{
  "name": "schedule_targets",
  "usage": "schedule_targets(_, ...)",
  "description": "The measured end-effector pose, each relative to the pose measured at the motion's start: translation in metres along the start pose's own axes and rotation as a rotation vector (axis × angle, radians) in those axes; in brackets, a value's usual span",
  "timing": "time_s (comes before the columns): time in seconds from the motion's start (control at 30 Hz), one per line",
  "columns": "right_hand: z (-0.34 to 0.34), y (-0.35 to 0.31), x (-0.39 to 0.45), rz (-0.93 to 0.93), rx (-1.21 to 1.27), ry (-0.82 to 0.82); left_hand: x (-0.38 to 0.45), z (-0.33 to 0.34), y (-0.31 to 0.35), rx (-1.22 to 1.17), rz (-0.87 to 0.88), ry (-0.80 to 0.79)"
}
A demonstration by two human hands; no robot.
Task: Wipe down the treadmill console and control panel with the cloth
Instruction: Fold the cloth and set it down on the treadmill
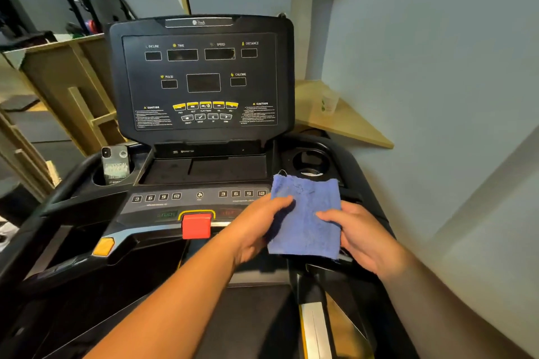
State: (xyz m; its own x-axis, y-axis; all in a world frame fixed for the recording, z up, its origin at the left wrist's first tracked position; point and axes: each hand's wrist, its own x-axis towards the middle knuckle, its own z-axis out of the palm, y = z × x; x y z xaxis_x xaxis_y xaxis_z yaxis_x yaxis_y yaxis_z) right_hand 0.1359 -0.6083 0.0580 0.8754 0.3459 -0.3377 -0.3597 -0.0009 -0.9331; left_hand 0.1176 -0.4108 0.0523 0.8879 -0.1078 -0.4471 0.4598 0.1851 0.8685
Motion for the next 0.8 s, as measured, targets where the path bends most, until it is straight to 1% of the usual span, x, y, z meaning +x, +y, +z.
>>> schedule_targets(0.07, -0.003, -0.001, -0.003, 0.013, 0.046, -0.004, -0.001, -0.006, -0.002, 0.041, 0.057, -0.067)
schedule_targets(0.17, -0.006, -0.002, -0.006, -0.031, 0.034, -0.055, 0.0, -0.012, -0.005, 0.01, 0.133, -0.067)
schedule_targets(0.3, -0.002, -0.007, -0.01, -0.172, -0.02, 0.029, -0.001, -0.014, 0.003, -0.027, 0.235, -0.027)
schedule_targets(0.37, -0.005, -0.007, -0.01, -0.224, -0.069, 0.061, -0.002, -0.017, 0.008, -0.085, 0.229, 0.001)
schedule_targets(0.4, -0.007, -0.007, -0.01, -0.237, -0.083, 0.054, -0.002, -0.019, 0.009, -0.153, 0.215, -0.006)
schedule_targets(0.47, -0.013, -0.003, -0.01, -0.237, -0.078, 0.0, -0.001, -0.022, 0.009, -0.29, 0.192, -0.048)
schedule_targets(0.5, -0.017, 0.001, -0.011, -0.226, -0.067, -0.03, -0.001, -0.022, 0.009, -0.296, 0.188, -0.051)
schedule_targets(0.57, -0.024, 0.011, -0.014, -0.191, -0.02, -0.067, 0.005, -0.02, 0.007, -0.17, 0.199, -0.014)
schedule_targets(0.63, -0.028, 0.023, -0.017, -0.171, 0.028, -0.061, 0.015, -0.017, 0.009, 0.054, 0.252, 0.011)
schedule_targets(0.73, -0.029, 0.042, -0.024, -0.125, 0.028, 0.054, 0.029, 0.004, 0.019, 0.386, 0.351, 0.065)
schedule_targets(0.8, -0.03, 0.055, -0.03, -0.092, 0.002, 0.121, 0.043, 0.023, 0.024, 0.516, 0.393, 0.057)
